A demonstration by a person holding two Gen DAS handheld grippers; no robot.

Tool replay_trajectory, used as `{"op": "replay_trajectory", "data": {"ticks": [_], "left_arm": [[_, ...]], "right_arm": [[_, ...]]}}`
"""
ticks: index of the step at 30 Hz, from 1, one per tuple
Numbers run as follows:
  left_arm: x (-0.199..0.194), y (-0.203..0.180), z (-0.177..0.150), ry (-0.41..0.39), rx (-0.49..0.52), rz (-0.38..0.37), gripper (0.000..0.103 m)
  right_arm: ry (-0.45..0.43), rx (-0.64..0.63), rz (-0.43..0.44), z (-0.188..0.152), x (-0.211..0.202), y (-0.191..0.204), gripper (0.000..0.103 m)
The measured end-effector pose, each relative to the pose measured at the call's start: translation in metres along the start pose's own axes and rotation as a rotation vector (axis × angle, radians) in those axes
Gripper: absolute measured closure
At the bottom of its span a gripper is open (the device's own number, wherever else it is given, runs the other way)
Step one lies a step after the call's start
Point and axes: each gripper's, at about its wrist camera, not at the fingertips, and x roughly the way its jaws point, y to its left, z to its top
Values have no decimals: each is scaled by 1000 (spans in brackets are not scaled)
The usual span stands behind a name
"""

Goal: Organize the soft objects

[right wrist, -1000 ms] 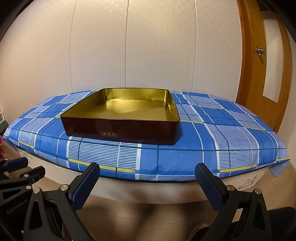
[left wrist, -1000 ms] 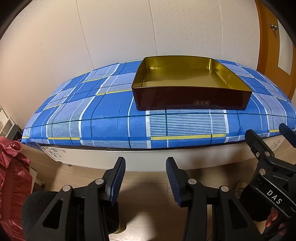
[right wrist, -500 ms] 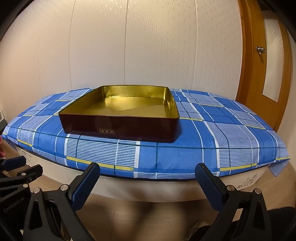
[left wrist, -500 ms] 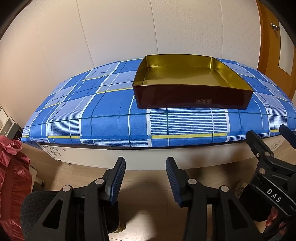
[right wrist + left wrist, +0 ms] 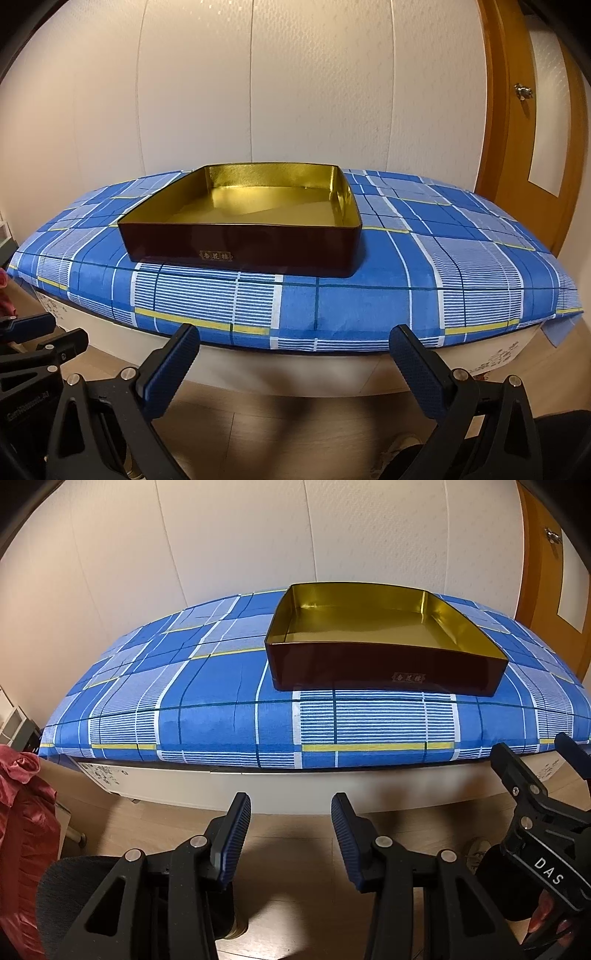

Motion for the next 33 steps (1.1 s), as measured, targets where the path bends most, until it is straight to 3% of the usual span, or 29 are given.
{"op": "replay_trajectory", "data": {"ticks": [10,19,24,33], "left_arm": [[3,2,0,21,-12,-10,57],[19,18,-4,95,-90,-77,57],[30,26,-10,143,-136,-201,57],[58,47,-22,280,-264,-371,57]], "right_arm": [[28,-6,24,-2,4,3,0],[158,-34,97,-14,29,12,0],[207,-224,97,-30,42,36,0],[481,-605,72,-87,105,58,0]]}}
